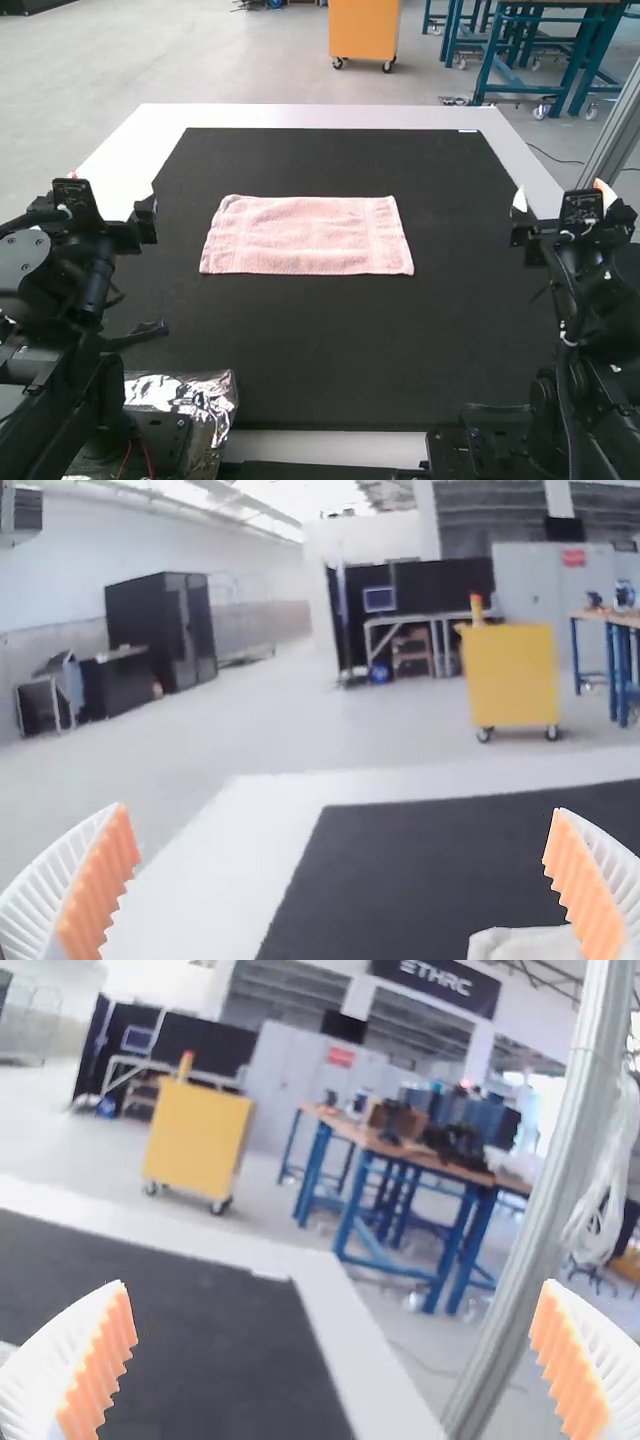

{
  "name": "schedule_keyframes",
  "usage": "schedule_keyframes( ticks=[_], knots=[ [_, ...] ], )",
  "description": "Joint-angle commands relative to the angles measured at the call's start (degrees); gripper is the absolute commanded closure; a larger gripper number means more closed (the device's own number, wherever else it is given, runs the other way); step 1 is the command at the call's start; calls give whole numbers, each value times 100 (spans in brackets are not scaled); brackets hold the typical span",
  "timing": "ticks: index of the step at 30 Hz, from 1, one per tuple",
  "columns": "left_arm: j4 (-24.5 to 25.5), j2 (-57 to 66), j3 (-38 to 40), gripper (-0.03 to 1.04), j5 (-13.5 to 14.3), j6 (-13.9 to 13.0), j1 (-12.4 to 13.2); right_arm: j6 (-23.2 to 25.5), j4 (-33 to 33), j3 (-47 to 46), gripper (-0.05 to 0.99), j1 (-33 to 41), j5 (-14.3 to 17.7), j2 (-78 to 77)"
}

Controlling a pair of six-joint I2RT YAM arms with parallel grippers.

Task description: Fold the towel.

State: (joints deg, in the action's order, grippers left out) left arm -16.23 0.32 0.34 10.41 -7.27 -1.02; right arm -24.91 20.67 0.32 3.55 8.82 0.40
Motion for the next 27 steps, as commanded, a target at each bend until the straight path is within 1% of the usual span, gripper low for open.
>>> schedule_keyframes(
  ticks=[1,3,4,6,9,11,13,14,15,16,17,18,19,20,22,24,25,26,27],
  knots=[
    [-214,-32,-8,6,-268,-996,-13,-427,183,109,3,-56,-91,-5],
    [-399,-23,89,6,-303,-1005,-13,-366,104,408,3,-56,-179,109],
    [-381,-23,221,6,-330,-1005,-21,-260,96,575,3,-56,-196,258],
    [-328,109,555,6,-347,-1013,-21,135,87,1014,3,-65,-196,795],
    [-328,830,1144,7,-242,-970,-39,715,78,1840,3,-65,-144,2016],
    [-223,1594,1618,7,-154,-785,-39,1102,-115,2438,3,-74,-144,2904],
    [164,2456,2225,7,-101,-416,-13,1427,-652,3001,3,-56,-328,3677],
    [480,2913,2559,7,-110,-152,-4,1533,-889,3247,3,-56,-399,4055],
    [744,3370,2875,7,-101,50,-4,1726,-1091,3466,3,-56,-618,4407],
    [1069,3809,3200,7,-119,252,5,1814,-1328,3651,3,-30,-794,4732],
    [1333,4213,3455,7,-224,375,-13,1823,-1539,3809,3,-12,-873,5048],
    [1517,4583,3684,7,-233,375,-13,1867,-1671,3915,3,5,-961,5312],
    [1684,4899,3851,7,-242,375,-4,1884,-1741,3967,3,23,-961,5585],
    [1772,5163,3983,7,-242,384,-13,1875,-1785,4020,3,58,-943,5848],
    [1992,5699,4167,7,-250,384,-30,1875,-1961,4099,3,119,-1084,6349],
    [2141,6270,4325,7,-250,481,-21,1884,-1970,4117,3,242,-1110,6797],
    [2282,6569,4413,7,-303,569,5,1875,-1970,4126,3,304,-1172,7017],
    [2405,6850,4519,6,-479,621,23,1875,-1961,4134,3,383,-1357,7219],
    [2555,7131,4607,6,-664,744,49,1884,-1952,4143,3,427,-1506,7421]
  ],
)
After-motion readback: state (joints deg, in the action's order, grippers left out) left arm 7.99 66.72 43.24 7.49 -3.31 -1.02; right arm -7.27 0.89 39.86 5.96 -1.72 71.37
